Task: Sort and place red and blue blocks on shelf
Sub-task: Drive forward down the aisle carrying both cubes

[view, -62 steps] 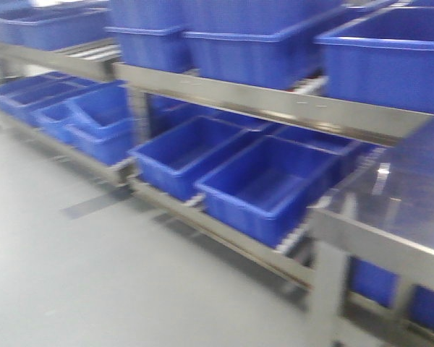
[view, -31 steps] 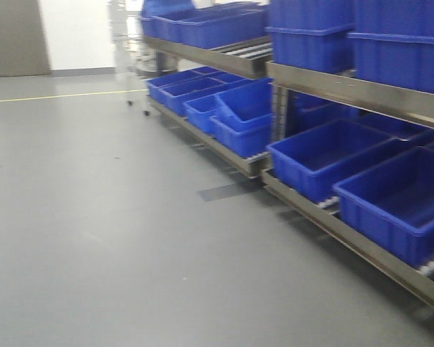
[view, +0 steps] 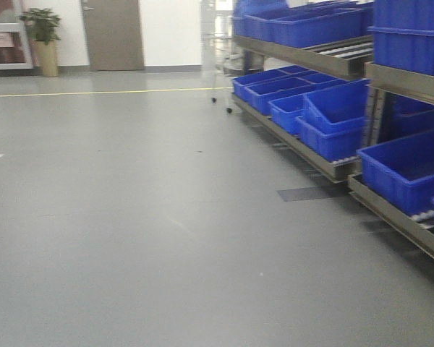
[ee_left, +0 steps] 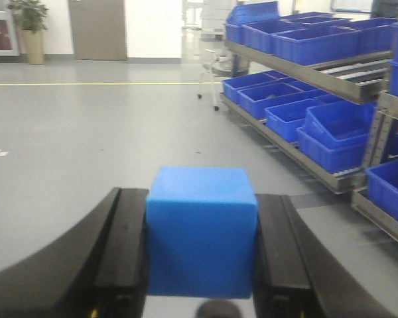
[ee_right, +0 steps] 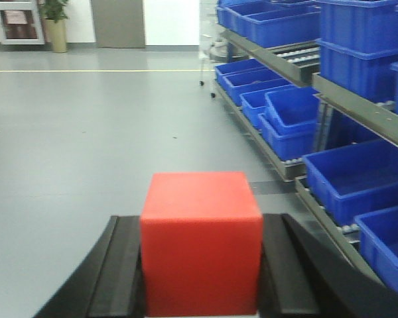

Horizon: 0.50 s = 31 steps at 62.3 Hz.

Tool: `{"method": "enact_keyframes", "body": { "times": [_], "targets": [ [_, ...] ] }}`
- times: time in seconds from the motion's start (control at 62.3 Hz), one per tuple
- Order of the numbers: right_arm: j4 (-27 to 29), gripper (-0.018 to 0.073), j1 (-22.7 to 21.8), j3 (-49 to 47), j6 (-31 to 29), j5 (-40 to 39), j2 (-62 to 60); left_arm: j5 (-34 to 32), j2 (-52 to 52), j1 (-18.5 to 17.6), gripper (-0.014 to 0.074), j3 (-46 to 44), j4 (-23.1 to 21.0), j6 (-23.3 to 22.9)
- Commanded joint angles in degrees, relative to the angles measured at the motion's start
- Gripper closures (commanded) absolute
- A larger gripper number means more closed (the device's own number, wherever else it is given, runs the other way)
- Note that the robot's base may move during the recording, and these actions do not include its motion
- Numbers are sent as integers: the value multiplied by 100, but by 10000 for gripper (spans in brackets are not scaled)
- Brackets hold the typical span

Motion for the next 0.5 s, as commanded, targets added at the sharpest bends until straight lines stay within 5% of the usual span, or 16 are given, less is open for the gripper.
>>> {"method": "enact_keyframes", "body": {
  "times": [0.0, 0.482],
  "targets": [
    [7, 515, -43, -168, 0, -462, 43, -556, 17, -49, 471, -186, -49, -38],
    [7, 515, -43, -168, 0, -462, 43, -556, 17, -49, 472, -186, -49, -38]
  ]
}}
